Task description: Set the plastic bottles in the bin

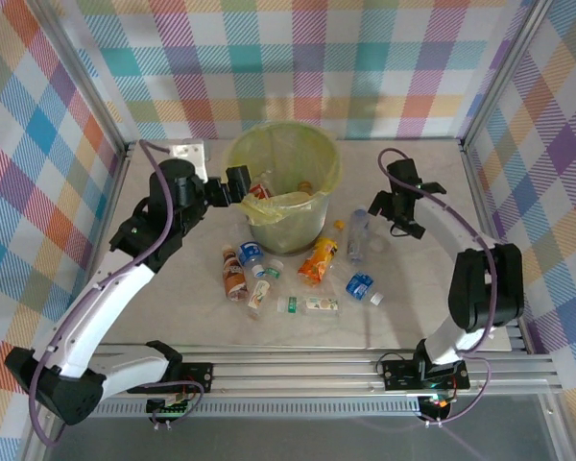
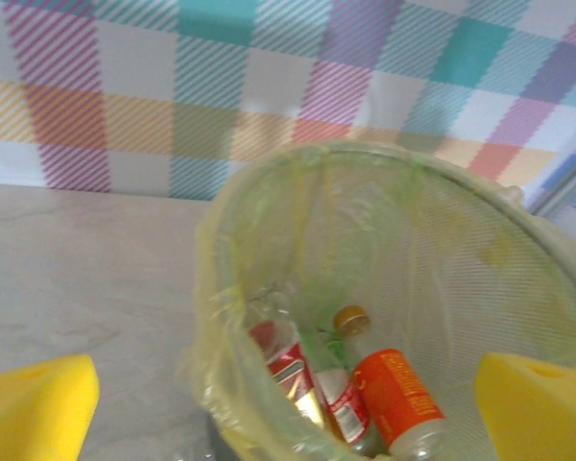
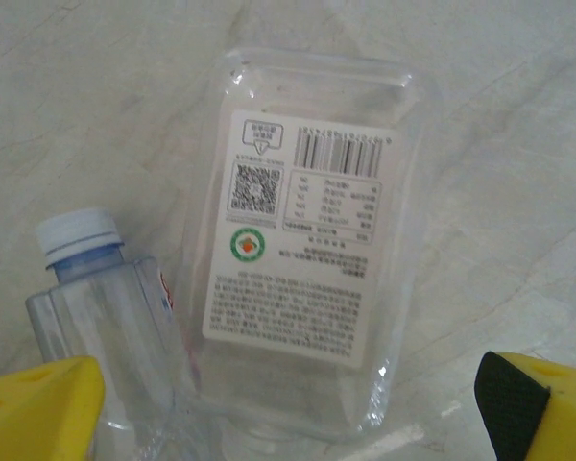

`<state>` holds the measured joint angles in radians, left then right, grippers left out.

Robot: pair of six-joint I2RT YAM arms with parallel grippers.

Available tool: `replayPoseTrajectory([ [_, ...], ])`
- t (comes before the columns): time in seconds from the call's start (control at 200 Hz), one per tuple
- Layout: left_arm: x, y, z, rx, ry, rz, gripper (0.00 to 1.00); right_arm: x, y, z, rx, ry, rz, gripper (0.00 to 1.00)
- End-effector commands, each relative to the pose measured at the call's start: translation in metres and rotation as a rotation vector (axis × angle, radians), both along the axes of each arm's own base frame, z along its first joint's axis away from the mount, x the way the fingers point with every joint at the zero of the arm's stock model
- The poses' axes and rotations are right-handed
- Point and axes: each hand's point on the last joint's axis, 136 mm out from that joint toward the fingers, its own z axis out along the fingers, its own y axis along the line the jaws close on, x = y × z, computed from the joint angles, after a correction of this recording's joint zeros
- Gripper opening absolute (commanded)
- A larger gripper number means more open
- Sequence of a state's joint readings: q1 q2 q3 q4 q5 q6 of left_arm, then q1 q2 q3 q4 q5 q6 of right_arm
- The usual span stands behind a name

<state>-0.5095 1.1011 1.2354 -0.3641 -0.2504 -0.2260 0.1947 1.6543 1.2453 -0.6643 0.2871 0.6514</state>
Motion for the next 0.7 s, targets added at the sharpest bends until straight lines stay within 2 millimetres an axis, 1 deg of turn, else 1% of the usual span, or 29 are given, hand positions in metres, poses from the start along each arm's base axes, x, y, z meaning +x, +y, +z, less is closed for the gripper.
replayPoseTrajectory([
  [0.0, -0.004, 0.015, 0.005, -0.025, -0.032, 0.091, 1.0, 0.01, -0.005, -0.003, -0.013, 0.02, -0.051, 1.0],
  [0.11, -0.005, 0.018, 0.0, -0.019, -0.022, 0.103, 1.0, 0.018, -0.004, -0.013, -0.012, 0.047, -0.061, 1.0],
  [0.25, -0.004, 0.018, -0.004, -0.004, -0.008, 0.102, 1.0, 0.022, -0.005, -0.024, -0.026, 0.078, -0.08, 1.0],
  [0.695, -0.001, 0.015, -0.01, -0.002, 0.007, 0.099, 1.0, 0.016, -0.013, -0.045, -0.063, 0.141, -0.096, 1.0],
])
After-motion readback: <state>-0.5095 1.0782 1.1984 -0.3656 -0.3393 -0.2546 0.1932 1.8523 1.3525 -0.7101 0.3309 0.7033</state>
